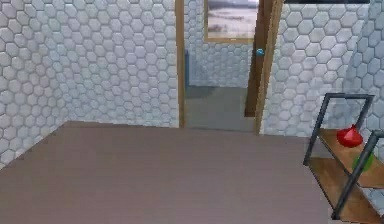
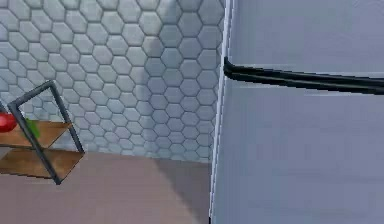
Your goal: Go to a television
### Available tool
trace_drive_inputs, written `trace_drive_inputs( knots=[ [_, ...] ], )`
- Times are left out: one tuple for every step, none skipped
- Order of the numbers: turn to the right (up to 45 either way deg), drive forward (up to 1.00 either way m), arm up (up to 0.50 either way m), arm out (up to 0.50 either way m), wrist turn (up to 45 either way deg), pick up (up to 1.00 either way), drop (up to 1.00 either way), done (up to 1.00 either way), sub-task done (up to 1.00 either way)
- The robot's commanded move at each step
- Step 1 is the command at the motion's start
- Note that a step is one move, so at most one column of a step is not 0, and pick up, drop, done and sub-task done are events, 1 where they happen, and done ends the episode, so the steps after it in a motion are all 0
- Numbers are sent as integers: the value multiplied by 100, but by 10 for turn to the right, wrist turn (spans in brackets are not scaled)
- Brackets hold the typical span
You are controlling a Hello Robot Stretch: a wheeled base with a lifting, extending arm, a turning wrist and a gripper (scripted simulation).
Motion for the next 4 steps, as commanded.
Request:
trace_drive_inputs(
  knots=[
    [0, 100, 0, 0, 0, 0, 0, 0, 0],
    [30, 0, 0, 0, 0, 0, 0, 0, 0],
    [0, 100, 0, 0, 0, 0, 0, 0, 0],
    [0, 60, 0, 0, 0, 0, 0, 0, 0]
  ],
)
